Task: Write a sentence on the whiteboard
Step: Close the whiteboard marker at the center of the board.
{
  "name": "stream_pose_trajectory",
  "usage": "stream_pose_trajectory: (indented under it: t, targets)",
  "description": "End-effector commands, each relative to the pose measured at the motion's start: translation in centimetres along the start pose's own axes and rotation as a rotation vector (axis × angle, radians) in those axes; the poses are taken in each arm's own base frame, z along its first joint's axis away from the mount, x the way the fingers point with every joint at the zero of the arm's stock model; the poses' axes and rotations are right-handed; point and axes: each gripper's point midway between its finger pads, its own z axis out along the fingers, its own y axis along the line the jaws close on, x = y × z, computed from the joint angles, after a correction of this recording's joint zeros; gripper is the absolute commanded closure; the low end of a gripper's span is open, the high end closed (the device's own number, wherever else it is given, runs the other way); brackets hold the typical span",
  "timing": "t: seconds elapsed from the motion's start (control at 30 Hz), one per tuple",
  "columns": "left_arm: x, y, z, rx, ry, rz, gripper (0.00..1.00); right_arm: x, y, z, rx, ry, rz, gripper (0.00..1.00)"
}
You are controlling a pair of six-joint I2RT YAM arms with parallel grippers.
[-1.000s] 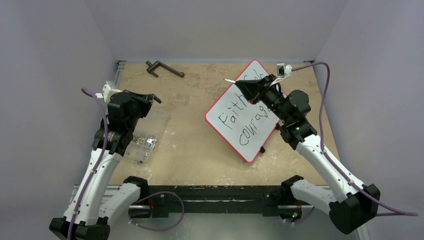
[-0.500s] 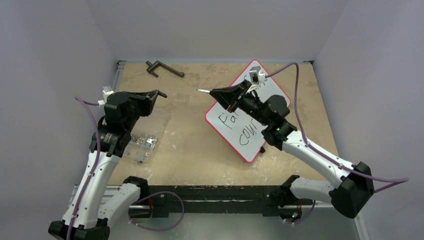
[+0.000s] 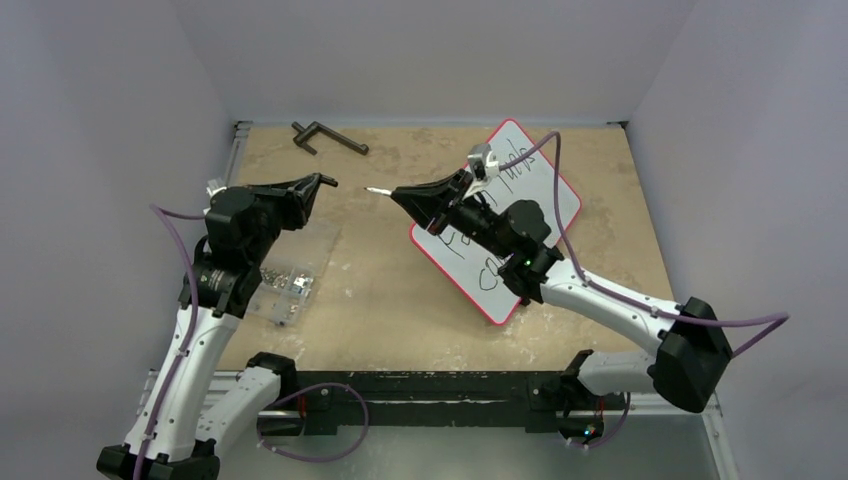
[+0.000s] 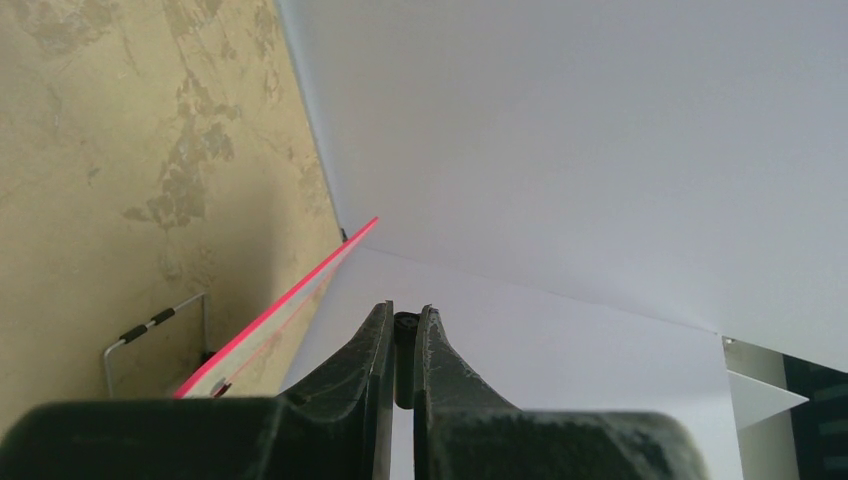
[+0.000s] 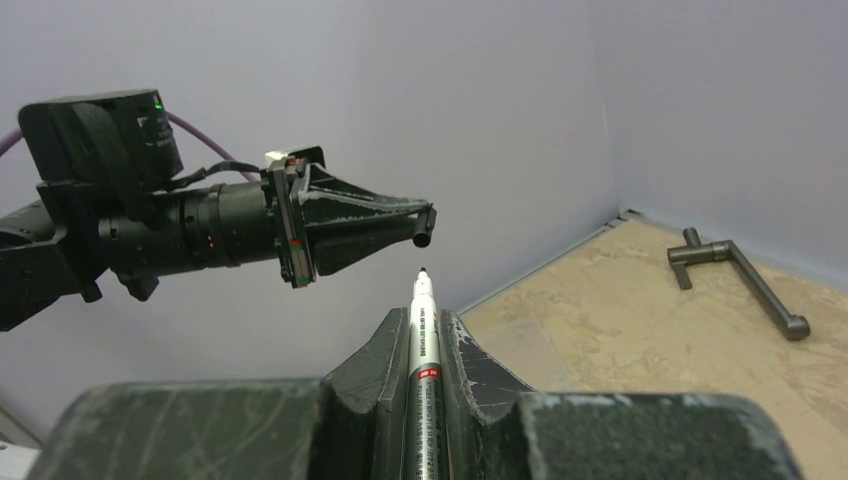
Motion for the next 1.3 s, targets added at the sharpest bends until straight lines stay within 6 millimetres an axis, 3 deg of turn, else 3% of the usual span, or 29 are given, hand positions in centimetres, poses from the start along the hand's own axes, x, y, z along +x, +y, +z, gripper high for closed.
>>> stream_pose_trajectory:
  t: [0.0, 0.43, 1.27]
  targets:
    - [-0.3, -1.7, -0.6, 0.074, -0.01, -0.037, 1.0, -2.4, 1.4, 1.6, -0.038, -0.098, -0.036, 1.0]
    - [-0.3, -1.3, -0.7, 0.083, -0.005, -0.038, 1.0, -0.7, 1.6, 3.8, -0.058, -0.063, -0.003, 1.0]
    - [0.2, -1.1, -0.6, 0.069, 0.02, -0.032, 1.0, 0.5, 1.7, 5.3, -0.049, -0.043, 0.018, 1.0]
